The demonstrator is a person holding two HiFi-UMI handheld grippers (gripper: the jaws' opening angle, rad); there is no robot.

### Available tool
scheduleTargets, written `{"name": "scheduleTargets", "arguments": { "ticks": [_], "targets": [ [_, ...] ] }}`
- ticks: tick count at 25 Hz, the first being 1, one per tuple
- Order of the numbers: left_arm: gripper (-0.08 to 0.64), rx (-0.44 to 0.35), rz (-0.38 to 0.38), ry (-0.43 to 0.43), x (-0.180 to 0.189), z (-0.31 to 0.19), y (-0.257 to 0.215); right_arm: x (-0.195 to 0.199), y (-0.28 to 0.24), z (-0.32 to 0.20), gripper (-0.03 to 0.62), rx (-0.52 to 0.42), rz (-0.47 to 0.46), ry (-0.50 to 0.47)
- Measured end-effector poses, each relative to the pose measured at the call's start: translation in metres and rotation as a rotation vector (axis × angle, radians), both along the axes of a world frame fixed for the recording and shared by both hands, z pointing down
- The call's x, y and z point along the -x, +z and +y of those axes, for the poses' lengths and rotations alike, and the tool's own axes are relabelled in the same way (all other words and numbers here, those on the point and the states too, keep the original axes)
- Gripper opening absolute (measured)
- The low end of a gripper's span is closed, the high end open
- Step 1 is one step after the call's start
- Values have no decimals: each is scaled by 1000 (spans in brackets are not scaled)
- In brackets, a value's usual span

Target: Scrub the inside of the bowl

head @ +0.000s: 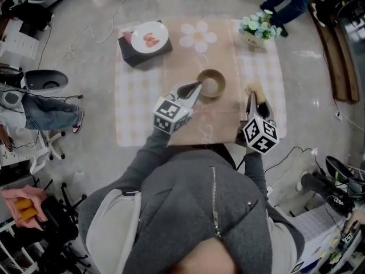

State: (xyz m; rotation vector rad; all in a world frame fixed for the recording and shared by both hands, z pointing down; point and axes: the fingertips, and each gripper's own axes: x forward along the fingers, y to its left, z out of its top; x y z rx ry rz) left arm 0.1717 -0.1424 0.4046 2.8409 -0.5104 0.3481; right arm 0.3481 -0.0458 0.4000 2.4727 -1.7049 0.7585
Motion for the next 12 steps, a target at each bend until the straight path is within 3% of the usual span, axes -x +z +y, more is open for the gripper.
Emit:
{"name": "scheduleTargets", "arguments": {
  "ticks": [12],
  "targets": [
    [9, 8, 5, -24, 20, -5, 6, 20, 3, -4, 121, -5, 5, -21]
  ]
}}
